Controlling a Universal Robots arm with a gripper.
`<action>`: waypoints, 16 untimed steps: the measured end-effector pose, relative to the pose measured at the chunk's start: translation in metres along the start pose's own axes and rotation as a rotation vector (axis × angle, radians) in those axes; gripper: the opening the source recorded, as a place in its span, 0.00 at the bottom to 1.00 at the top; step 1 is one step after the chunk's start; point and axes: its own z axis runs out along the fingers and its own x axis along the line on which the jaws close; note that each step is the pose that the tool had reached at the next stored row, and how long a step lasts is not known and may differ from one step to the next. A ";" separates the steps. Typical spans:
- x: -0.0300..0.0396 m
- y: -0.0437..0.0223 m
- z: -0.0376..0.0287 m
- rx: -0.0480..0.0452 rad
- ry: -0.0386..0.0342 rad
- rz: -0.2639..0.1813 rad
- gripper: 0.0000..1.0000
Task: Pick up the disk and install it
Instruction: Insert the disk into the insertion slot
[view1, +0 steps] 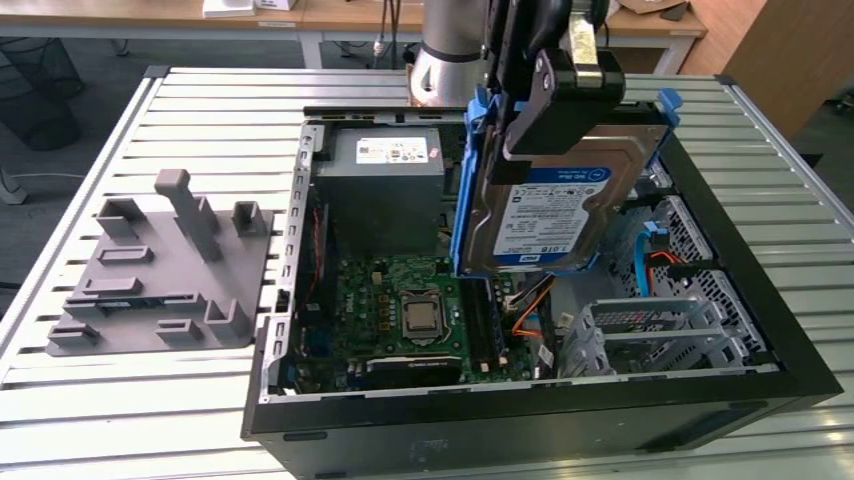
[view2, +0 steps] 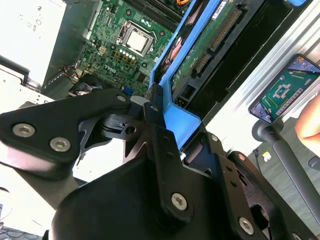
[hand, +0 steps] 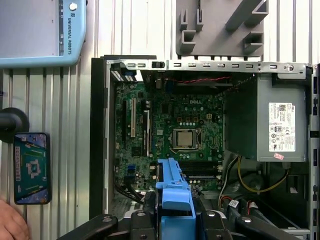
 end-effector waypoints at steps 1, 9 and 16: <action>0.0001 0.0000 0.0000 0.0000 0.0000 0.000 0.36; 0.0098 -0.0060 0.0012 0.0000 -0.0002 0.000 0.36; 0.0108 -0.0289 0.0035 -0.0011 0.0001 0.000 0.36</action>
